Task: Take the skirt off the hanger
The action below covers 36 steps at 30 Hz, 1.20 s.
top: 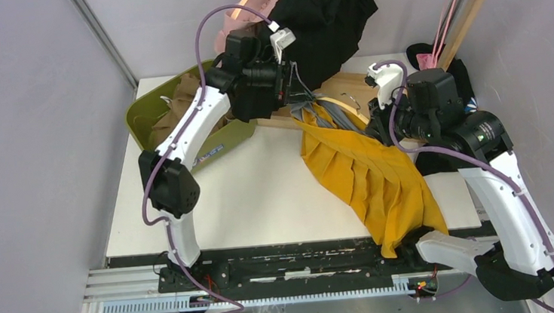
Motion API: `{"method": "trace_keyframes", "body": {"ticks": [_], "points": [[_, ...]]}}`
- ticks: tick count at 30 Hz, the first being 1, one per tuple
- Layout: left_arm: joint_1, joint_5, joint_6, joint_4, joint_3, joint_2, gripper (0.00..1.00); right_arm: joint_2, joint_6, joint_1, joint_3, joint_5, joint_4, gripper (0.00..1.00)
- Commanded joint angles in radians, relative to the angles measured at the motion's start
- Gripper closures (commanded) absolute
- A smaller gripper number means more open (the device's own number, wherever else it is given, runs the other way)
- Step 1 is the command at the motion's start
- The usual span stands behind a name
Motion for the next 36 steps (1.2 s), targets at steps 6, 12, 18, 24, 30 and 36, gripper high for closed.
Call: {"method": "trace_keyframes", "body": {"ticks": [6,12,18,24,30,36], "points": [[-0.029,0.012,0.037,-0.010,0.074,0.086,0.01,-0.013,-0.008,-0.002,0.047,0.001,0.094,0.99],[-0.026,-0.001,0.023,-0.008,0.095,0.106,0.22,-0.013,-0.009,-0.003,0.042,0.000,0.094,0.99],[-0.025,-0.012,0.001,-0.009,0.112,0.100,0.76,-0.009,-0.009,-0.002,0.033,-0.006,0.100,0.99],[-0.004,-0.028,0.030,-0.029,0.102,0.108,0.97,-0.006,-0.012,-0.002,0.031,-0.007,0.099,0.99],[0.049,-0.120,-0.043,0.022,0.180,0.221,0.97,-0.010,-0.019,-0.002,0.059,0.007,0.074,0.99],[0.107,-0.174,-0.062,0.044,0.222,0.404,0.97,-0.017,-0.039,-0.002,0.096,0.038,0.037,0.99]]}}
